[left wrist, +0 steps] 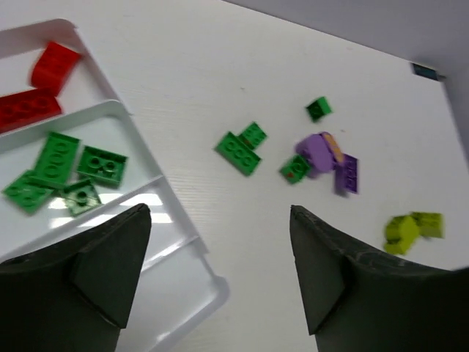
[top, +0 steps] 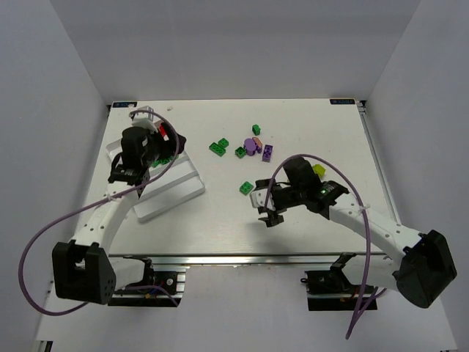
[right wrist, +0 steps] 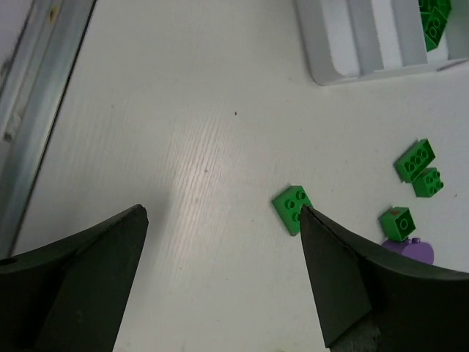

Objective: Sort the legos into containers by color

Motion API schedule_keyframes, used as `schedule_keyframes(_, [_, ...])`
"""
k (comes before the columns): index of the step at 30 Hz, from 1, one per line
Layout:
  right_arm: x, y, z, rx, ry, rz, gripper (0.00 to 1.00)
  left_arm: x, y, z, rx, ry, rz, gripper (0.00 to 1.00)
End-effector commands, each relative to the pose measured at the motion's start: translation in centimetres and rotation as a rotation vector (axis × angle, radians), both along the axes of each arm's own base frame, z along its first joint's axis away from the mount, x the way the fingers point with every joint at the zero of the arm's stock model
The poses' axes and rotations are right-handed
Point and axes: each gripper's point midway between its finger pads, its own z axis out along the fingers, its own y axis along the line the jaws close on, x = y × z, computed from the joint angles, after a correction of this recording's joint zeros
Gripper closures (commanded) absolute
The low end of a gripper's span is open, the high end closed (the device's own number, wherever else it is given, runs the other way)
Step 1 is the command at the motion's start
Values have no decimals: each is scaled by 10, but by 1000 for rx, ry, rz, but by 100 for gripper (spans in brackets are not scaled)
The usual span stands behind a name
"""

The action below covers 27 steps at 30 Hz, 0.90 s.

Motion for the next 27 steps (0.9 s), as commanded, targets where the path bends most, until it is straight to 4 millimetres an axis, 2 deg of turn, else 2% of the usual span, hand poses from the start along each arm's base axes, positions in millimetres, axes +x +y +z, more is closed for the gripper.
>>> schedule_keyframes(1, [5, -1, -20, -71, -312, 270, 11, -15, -34, 22, -137, -103, -168, 16])
schedule_keyframes(2, [10, 1, -23, -91, -319, 282, 11, -20, -38, 23, -136, -109, -200, 19])
schedule_keyframes(6, [31, 6, -45, -260, -213, 349, 12, -30, -26, 38, -94, -149, -154, 18])
schedule_keyframes(7, [42, 10, -56, -309, -181, 356, 14, -35, -25, 48, -93, -184, -154, 17])
schedule_keyframes(10, [67, 14, -80, -399, -174, 340, 20, -41, -19, 61, -83, -232, -131, 15])
schedule_keyframes(12, [78, 16, -89, -432, -164, 326, 22, -42, -16, 64, -81, -240, -114, 15])
schedule_keyframes(13, [82, 17, -103, -458, -136, 328, 24, -42, -16, 64, -80, -244, -114, 15])
schedule_keyframes(14, [90, 20, -102, -469, -137, 313, 25, -42, -16, 65, -82, -246, -116, 15])
schedule_keyframes(15, [93, 21, -114, -490, -112, 315, 26, -43, -17, 65, -87, -246, -121, 15])
schedule_keyframes(22, [126, 36, -120, -525, -137, 264, 33, -43, -17, 64, -86, -244, -121, 15])
schedule_keyframes(27, [131, 40, -119, -527, -143, 269, 34, -42, -18, 62, -86, -241, -122, 15])
